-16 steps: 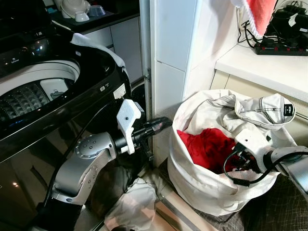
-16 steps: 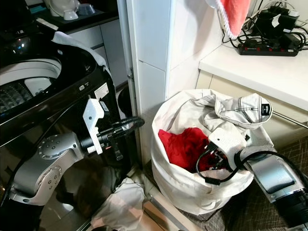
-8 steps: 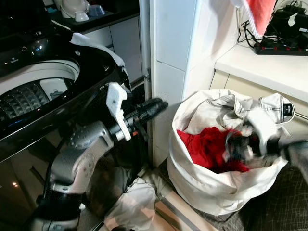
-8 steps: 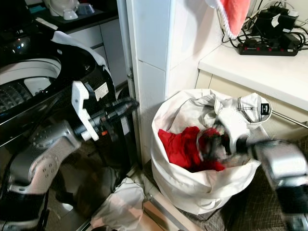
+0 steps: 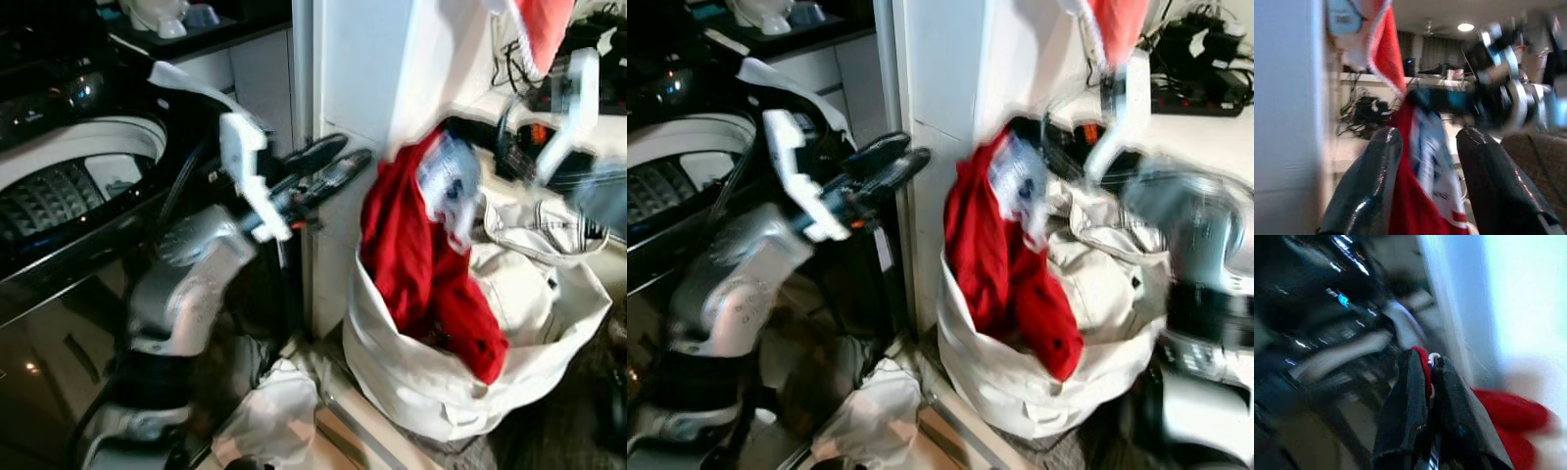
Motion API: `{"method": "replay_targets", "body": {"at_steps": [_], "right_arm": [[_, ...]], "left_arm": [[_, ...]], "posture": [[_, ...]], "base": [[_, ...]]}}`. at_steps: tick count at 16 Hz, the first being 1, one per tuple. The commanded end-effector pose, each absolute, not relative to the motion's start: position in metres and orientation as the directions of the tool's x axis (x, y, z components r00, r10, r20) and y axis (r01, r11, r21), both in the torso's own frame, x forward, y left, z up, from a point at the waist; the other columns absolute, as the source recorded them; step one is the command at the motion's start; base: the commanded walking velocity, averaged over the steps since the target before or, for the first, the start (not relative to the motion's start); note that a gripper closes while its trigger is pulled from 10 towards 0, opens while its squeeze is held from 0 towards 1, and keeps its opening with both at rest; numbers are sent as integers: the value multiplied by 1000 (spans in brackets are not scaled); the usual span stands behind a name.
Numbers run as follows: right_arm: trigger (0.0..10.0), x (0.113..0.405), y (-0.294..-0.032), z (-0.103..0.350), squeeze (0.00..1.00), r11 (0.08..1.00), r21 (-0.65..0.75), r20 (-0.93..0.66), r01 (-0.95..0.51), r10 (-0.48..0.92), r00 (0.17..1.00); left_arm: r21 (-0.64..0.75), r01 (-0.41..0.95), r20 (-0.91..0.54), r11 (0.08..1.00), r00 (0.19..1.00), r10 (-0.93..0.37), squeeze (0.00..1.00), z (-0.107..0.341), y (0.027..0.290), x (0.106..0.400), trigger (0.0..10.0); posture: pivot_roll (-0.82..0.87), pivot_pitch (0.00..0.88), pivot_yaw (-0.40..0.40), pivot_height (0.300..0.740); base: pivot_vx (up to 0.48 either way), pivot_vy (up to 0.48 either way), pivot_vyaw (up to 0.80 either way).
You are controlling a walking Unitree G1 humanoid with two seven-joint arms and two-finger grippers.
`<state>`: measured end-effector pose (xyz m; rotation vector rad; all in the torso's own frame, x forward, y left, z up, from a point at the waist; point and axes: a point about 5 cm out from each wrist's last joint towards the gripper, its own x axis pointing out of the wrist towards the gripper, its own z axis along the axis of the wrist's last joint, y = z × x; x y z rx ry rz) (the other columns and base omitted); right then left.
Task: Clothes washing
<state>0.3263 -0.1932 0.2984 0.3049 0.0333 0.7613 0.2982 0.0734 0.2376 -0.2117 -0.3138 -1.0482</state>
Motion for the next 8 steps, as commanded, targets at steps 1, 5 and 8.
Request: {"method": "replay_targets", "body": {"at_steps": [1,5,8], "right_arm": [[0,324,-193,313,0,670,277,132,-689,684,718],[0,324,-174,328,0,618,294,168,-729,718,676],[0,316,-153,331,0,544,320,183,-775,768,614]], "left_arm": [[19,861,347,508,471,-811,1000,242,71,302,10000],[11,867,354,499,463,-812,0,246,55,310,10000],[50,845,303,533,496,-814,0,233,38,319,10000]], "posture": [[-4,0,14,740],[6,0,2,740],[5,0,4,740]], "base": [[0,0,0],[0,0,0],[0,0,0]]}}
